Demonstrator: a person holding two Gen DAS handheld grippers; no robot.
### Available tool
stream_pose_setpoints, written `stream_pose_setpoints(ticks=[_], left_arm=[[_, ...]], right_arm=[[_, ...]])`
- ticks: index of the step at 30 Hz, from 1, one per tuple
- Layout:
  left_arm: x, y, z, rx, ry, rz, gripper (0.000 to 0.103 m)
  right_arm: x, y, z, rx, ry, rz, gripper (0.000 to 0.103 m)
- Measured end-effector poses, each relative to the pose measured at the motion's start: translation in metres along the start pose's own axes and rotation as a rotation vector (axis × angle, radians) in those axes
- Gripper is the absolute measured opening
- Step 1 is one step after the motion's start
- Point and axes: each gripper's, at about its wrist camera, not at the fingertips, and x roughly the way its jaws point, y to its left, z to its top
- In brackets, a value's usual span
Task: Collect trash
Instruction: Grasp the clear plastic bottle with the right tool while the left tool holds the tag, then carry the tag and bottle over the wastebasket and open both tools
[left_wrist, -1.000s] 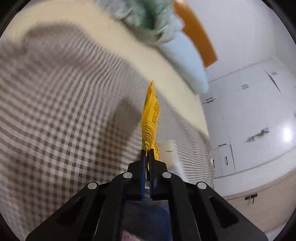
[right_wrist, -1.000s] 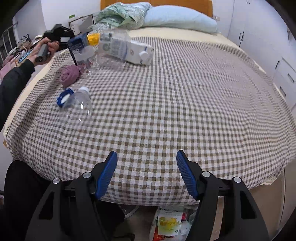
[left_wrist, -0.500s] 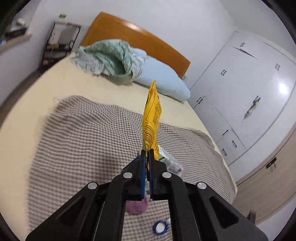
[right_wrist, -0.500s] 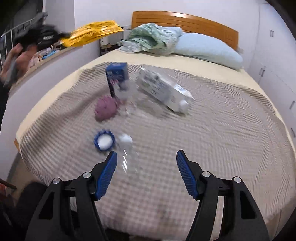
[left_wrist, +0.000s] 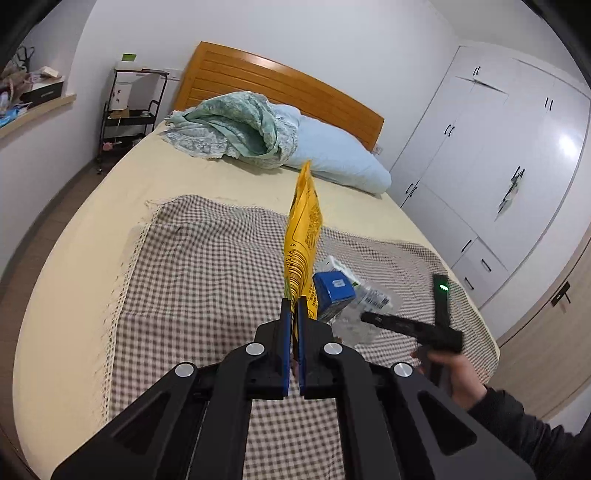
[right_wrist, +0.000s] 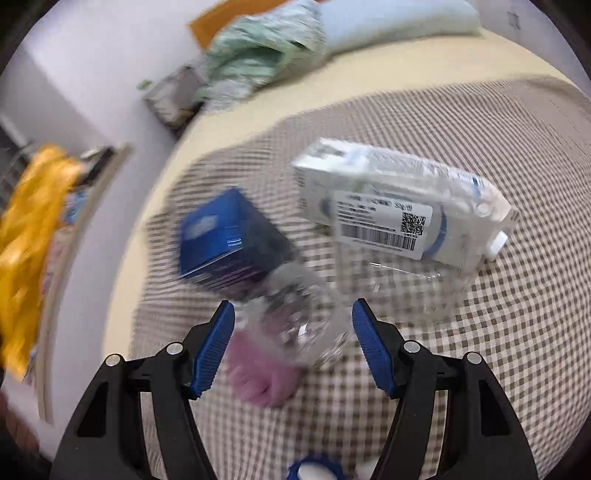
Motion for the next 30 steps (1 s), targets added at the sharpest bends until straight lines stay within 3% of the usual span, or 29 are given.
stream_pose_setpoints(ticks=[3,4,8,17,20,26,30], left_arm=[[-0.004,-0.004,-0.008,0.004,0.019,0.007,0.000],[-0.006,-0.007,-0.011,0.008,0.025,0.011,0.000],[-0.015,-0.027,-0.018,0.028,0.047,0.013,0.000],[-0.055,-0.135,-0.041,0.151,0.097,-0.018,0.000],[-0.063,-0.180,-0.059,0.244,0.094,-0.006,0.000],[-0.033,-0.256,-0.124,0.330,0.225,-0.069,0.000],[0.002,-0.305,-0.197,0.398,0.358,-0.145,0.000]], right_arm=[[0.017,-0.009,-0.004,0.022,0.048,-0.056,0.010],[0.014,-0.013,-0.007,0.026,0.041,-0.068,0.006],[-0.019,-0.028,-0.016,0.049,-0.022,-0.068,0.004],[-0.187,-0.071,-0.050,0.067,-0.205,-0.019,0.004],[-0.233,-0.098,-0.069,0.074,-0.255,-0.031,0.004],[-0.303,-0.177,-0.128,0.126,-0.321,-0.069,0.004],[-0.338,-0.225,-0.202,0.089,-0.358,-0.141,0.004]])
